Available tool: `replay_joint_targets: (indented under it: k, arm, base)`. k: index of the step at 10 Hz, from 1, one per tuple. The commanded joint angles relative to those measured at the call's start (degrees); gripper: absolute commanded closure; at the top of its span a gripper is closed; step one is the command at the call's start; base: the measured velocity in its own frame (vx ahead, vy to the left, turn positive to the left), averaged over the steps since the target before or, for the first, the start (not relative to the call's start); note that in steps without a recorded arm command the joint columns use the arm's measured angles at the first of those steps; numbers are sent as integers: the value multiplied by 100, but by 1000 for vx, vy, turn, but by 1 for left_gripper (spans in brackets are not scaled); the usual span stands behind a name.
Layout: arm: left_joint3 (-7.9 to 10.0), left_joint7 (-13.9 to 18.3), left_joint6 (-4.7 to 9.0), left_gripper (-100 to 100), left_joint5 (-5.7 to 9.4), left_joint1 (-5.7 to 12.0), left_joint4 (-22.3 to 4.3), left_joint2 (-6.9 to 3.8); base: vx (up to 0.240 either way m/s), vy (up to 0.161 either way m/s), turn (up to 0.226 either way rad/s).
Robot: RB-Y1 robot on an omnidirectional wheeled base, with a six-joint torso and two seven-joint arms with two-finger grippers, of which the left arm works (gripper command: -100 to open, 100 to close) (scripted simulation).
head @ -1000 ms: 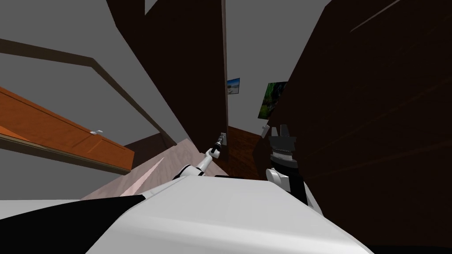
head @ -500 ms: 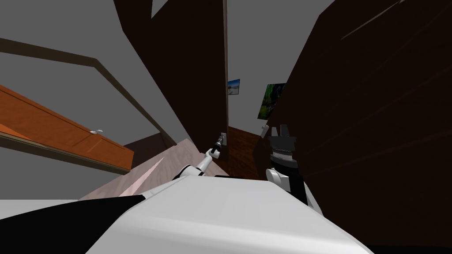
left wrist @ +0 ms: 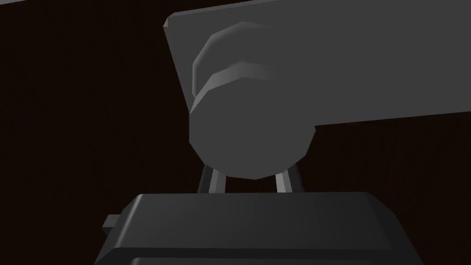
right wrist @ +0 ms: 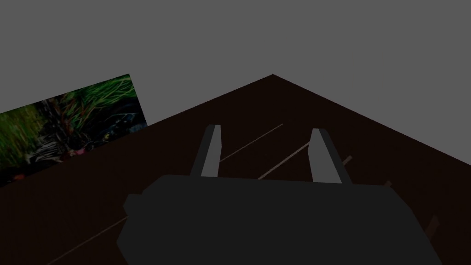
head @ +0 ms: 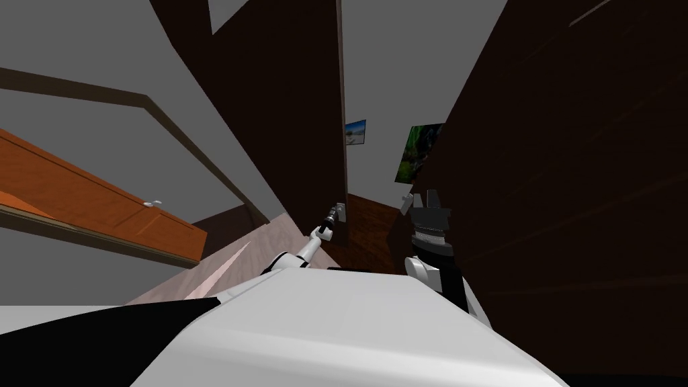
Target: Push the door open
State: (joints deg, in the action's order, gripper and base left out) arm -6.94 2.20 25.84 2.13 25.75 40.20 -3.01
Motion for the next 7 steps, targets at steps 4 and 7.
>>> replay_joint_targets:
  k: [4, 7]
  arm:
    - [89, -94, 12, -100, 107, 47, -21, -46]
    - [63, -56, -17, -100, 128, 43, 0, 67]
  base:
    - [-86, 2, 43]
    - [-255, -49, 16]
